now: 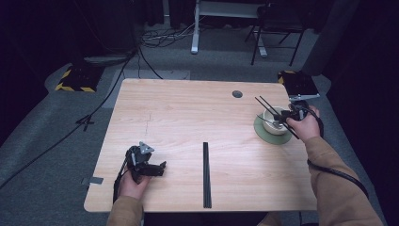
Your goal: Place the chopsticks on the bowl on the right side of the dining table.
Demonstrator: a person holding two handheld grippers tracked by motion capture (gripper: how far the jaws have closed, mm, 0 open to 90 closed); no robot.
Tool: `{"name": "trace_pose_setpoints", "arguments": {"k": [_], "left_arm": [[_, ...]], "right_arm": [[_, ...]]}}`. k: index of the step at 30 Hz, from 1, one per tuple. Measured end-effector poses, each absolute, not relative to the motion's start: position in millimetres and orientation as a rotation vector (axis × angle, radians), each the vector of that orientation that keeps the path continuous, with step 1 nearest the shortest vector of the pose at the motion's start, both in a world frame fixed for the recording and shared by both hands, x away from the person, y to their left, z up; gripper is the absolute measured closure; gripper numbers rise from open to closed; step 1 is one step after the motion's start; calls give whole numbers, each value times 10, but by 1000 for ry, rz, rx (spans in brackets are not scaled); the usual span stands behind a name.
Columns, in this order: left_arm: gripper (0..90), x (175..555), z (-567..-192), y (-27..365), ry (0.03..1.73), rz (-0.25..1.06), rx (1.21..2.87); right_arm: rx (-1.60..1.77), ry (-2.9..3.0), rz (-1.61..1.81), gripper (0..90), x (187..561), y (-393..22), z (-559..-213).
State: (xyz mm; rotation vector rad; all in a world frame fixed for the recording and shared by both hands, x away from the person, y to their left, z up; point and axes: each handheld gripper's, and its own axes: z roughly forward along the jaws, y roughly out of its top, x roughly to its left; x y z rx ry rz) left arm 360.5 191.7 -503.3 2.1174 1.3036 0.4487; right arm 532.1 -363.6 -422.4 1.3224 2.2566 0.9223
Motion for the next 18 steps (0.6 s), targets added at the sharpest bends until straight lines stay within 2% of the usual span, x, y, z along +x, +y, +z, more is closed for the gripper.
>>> {"name": "trace_pose_setpoints", "arguments": {"k": [15,16,18], "left_arm": [[3,3605,-5032,1917,1303,449,2118],[3,3605,-5032,1917,1304,449,2117],[3,3605,-5033,1917,1303,449,2117]], "right_arm": [[1263,2311,931,571,5325,-3430,-4256],[1263,2324,914,622,5326,-3437,-4269],[1247,2348,900,664,5325,-3442,-4280]]}}
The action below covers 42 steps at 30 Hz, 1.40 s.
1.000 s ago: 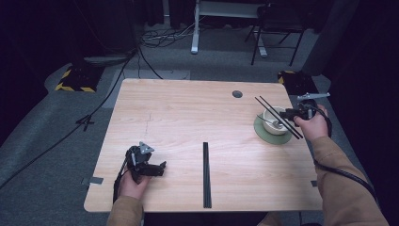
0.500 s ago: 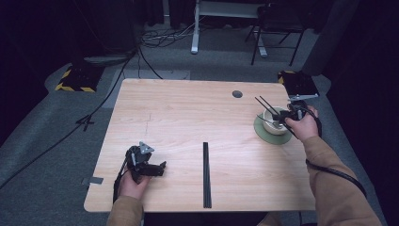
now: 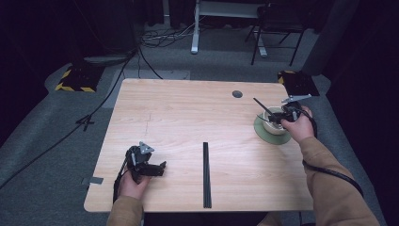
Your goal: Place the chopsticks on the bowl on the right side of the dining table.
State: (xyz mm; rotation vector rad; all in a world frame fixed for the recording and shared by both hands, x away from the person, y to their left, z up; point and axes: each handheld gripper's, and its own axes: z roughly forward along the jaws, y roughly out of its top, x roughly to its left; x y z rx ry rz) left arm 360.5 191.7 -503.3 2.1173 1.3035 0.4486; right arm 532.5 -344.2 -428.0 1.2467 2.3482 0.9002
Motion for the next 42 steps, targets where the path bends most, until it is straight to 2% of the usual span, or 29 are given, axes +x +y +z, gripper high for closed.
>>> {"name": "trace_pose_setpoints", "arguments": {"k": [3,4,7,11,18,30,42], "left_arm": [[3,3605,-5032,1917,1304,449,2117],[3,3605,-5032,1917,1303,449,2118],[3,3605,-5033,1917,1303,448,2117],[3,3605,-5033,1916,1303,449,2117],[3,3605,-5032,1917,1302,449,2118],[3,3611,-5036,1912,1301,452,2113],[3,3611,-5037,1911,1302,453,2111]], "right_arm": [[1229,2356,895,694,5321,-3432,-4293],[1217,2363,892,757,5312,-3425,-4291],[1194,2389,890,758,5301,-3423,-4286],[1189,2374,918,661,5254,-3431,-4267],[1200,2330,926,586,5120,-3521,-4225],[1201,2300,828,536,4946,-3705,-4183],[1238,2199,810,517,5055,-3807,-4097]]}}
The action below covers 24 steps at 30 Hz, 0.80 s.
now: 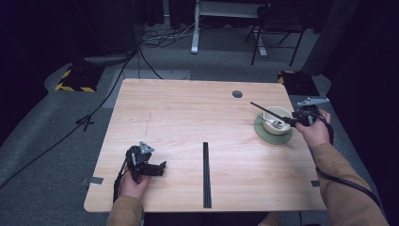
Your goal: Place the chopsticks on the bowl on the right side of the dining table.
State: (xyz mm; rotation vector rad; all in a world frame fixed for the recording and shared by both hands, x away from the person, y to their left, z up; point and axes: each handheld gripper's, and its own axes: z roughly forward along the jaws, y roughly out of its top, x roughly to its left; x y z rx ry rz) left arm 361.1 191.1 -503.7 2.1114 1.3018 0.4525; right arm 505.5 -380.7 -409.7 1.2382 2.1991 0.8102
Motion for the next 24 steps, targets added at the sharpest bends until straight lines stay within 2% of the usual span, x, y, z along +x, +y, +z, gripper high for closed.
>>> {"name": "trace_pose_setpoints", "arguments": {"k": [17,24], "left_arm": [[3,3582,-5040,1911,1309,459,2108],[3,3582,-5039,1912,1308,457,2109]], "right_arm": [[1353,2044,786,453,5457,-3606,-4166],[1351,2085,786,450,5466,-3544,-4209]]}}
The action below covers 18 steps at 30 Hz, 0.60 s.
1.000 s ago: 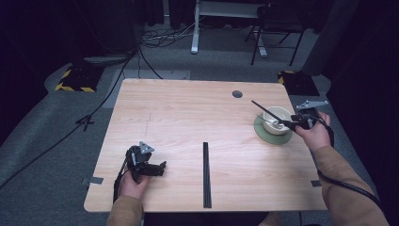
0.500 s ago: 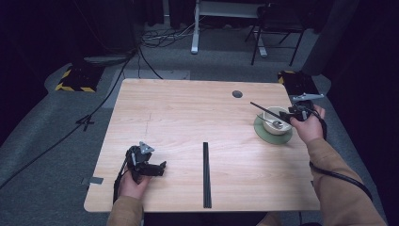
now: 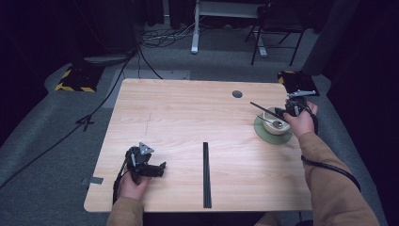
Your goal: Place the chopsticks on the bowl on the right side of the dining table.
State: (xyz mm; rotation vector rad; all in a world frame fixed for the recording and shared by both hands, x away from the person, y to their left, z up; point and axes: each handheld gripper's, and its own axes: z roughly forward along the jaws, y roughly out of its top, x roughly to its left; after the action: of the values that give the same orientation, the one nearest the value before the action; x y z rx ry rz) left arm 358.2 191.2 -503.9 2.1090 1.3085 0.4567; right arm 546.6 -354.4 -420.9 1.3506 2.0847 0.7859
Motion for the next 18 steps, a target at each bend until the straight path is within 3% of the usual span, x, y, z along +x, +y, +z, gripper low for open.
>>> {"name": "trace_pose_setpoints", "arguments": {"k": [18], "left_arm": [[3,3612,-5034,1909,1299,459,2114]], "right_arm": [[1283,2123,881,416,4967,-3747,-4097]]}}
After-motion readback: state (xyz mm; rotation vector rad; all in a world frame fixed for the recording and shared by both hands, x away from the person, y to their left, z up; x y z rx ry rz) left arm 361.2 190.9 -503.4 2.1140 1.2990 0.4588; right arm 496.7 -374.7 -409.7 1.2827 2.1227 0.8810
